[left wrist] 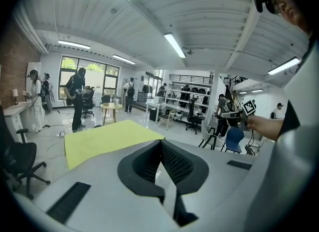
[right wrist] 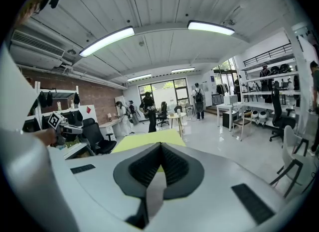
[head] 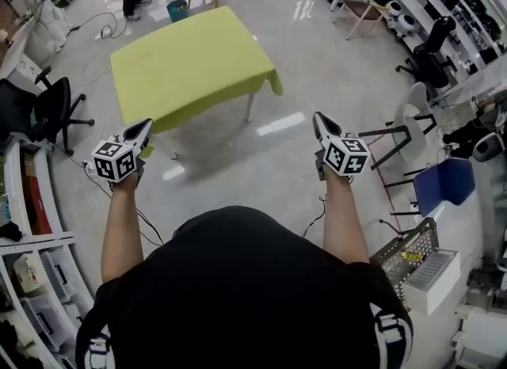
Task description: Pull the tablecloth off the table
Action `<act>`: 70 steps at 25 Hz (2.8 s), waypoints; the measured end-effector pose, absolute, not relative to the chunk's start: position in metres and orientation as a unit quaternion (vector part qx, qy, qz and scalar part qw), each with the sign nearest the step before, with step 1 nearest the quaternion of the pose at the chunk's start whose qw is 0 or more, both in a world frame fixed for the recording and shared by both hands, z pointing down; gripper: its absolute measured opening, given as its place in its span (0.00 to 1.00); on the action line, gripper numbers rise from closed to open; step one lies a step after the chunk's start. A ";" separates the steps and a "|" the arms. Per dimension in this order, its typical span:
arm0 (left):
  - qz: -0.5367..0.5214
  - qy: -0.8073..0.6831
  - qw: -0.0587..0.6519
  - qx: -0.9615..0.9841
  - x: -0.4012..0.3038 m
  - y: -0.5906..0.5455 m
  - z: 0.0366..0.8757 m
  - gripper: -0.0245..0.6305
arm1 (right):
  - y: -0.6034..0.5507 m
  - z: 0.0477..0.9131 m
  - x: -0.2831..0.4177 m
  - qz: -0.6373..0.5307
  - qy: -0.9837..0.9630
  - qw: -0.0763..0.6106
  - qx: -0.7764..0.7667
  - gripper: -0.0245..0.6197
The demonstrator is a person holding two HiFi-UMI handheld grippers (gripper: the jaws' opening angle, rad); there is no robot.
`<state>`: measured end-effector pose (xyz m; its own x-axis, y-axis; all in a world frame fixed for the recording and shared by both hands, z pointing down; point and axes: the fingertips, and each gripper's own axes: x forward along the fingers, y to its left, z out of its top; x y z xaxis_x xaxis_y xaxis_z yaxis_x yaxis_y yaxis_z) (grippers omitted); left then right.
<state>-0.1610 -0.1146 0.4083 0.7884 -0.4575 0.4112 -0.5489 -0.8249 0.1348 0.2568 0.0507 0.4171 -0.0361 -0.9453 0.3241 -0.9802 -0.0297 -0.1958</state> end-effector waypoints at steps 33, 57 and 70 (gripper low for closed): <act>0.191 -0.257 0.145 0.936 -0.102 -0.214 0.436 0.07 | -0.040 0.449 0.300 0.212 -0.695 0.075 0.683 0.06; 0.159 -0.295 0.174 0.926 -0.191 -0.488 0.436 0.07 | -0.328 0.434 0.214 0.209 -0.723 0.125 0.646 0.06; 0.143 -0.346 0.175 0.911 -0.273 -0.552 0.434 0.07 | -0.446 0.429 0.131 0.191 -0.768 0.135 0.597 0.06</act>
